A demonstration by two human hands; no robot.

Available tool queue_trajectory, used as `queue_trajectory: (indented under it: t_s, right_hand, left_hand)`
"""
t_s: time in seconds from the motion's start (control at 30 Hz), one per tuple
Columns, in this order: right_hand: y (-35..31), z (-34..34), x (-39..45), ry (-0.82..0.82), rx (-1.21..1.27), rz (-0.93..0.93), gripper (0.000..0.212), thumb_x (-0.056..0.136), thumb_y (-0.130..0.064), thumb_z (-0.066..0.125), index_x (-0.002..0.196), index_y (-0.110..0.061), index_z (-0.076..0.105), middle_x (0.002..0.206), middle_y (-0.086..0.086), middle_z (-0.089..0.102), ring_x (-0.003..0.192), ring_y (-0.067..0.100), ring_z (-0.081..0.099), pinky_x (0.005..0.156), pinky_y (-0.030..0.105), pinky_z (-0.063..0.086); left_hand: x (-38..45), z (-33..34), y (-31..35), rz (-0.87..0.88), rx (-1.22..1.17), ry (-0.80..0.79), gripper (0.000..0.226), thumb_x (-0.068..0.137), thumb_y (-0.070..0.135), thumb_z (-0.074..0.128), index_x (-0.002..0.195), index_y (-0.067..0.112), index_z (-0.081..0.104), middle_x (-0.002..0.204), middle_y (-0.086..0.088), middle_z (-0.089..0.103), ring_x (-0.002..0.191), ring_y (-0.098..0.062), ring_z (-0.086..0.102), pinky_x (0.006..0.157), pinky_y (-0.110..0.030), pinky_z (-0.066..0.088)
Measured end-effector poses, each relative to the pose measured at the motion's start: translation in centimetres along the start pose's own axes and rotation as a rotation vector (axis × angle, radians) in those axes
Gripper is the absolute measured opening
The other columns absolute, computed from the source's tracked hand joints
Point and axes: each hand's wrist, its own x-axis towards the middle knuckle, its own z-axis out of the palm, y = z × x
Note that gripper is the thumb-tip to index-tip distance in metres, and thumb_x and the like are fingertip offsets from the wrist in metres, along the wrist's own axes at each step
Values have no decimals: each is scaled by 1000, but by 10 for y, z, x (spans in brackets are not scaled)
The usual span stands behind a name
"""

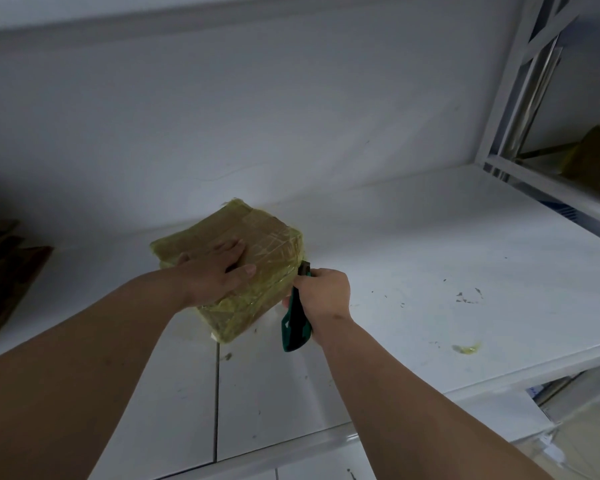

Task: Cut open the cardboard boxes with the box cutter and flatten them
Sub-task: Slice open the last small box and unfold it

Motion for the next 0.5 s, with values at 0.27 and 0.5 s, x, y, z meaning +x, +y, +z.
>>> queue_trajectory:
  t_s: [0.27, 0.5]
  right_hand:
    - [10, 12, -15, -54, -28, -26, 15, 77, 1, 54, 84, 9, 64, 72, 21, 66, 73, 43, 70, 67, 56, 59]
    - [24, 20, -38, -174, 5, -7, 15, 86, 4, 54, 89, 6, 68, 67, 14, 63, 54, 26, 67, 52, 32, 57]
  left_hand:
    - [-1, 0, 1, 5, -25, -1, 71, 97, 64, 19, 156, 30, 0, 164, 11, -4, 150, -12, -1, 120, -52, 1]
    - [-7, -2, 5, 4, -29, 12, 71, 98, 62, 19, 156, 27, -1, 164, 9, -4, 150, -12, -2, 120, -51, 0]
